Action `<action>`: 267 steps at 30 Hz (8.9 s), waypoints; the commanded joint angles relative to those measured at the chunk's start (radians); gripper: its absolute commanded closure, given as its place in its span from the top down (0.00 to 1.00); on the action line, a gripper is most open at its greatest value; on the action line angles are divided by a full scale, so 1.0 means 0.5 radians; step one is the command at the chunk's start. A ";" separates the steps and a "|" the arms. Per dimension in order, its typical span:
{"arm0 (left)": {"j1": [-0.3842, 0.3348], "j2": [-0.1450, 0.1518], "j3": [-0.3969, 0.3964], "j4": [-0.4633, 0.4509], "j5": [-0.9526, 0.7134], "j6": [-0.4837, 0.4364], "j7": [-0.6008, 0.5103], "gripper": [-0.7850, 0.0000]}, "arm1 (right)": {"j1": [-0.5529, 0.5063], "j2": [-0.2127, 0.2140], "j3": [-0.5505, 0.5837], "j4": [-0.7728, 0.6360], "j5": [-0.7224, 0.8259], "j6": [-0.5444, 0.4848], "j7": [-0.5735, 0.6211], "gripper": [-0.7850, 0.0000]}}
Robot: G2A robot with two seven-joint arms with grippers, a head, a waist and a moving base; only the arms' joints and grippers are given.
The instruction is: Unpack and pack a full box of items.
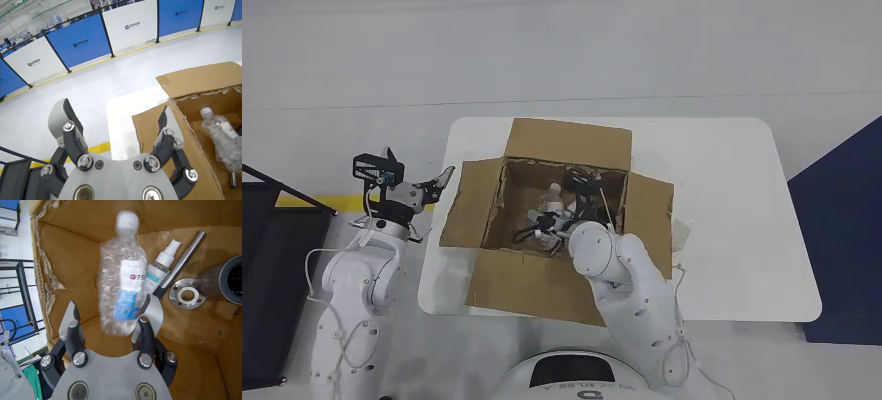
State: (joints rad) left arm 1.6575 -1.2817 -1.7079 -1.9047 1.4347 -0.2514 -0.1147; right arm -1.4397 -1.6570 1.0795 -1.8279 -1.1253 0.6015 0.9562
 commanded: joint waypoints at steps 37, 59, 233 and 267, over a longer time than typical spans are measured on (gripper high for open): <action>0.000 0.000 0.000 0.000 0.000 0.000 0.000 1.00 | 0.309 0.420 1.897 0.733 1.488 -1.234 1.070 1.00; 0.000 0.000 0.000 0.000 0.000 0.000 0.000 1.00 | 0.317 0.919 1.420 0.805 3.008 -0.825 1.159 1.00; -0.247 0.239 0.307 0.221 -0.157 -0.787 -0.254 1.00 | 0.666 0.852 0.422 0.910 2.683 -0.861 -1.041 1.00; 0.332 0.394 -0.205 0.203 0.310 -1.522 0.567 1.00 | 0.757 0.914 0.404 0.831 2.887 -0.867 -0.040 1.00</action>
State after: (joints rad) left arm 1.8149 -1.0899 -1.8204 -1.8134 1.5716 -1.0139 0.1361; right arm -1.0644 -1.1999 1.2854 -1.4133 0.3187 0.1635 0.9365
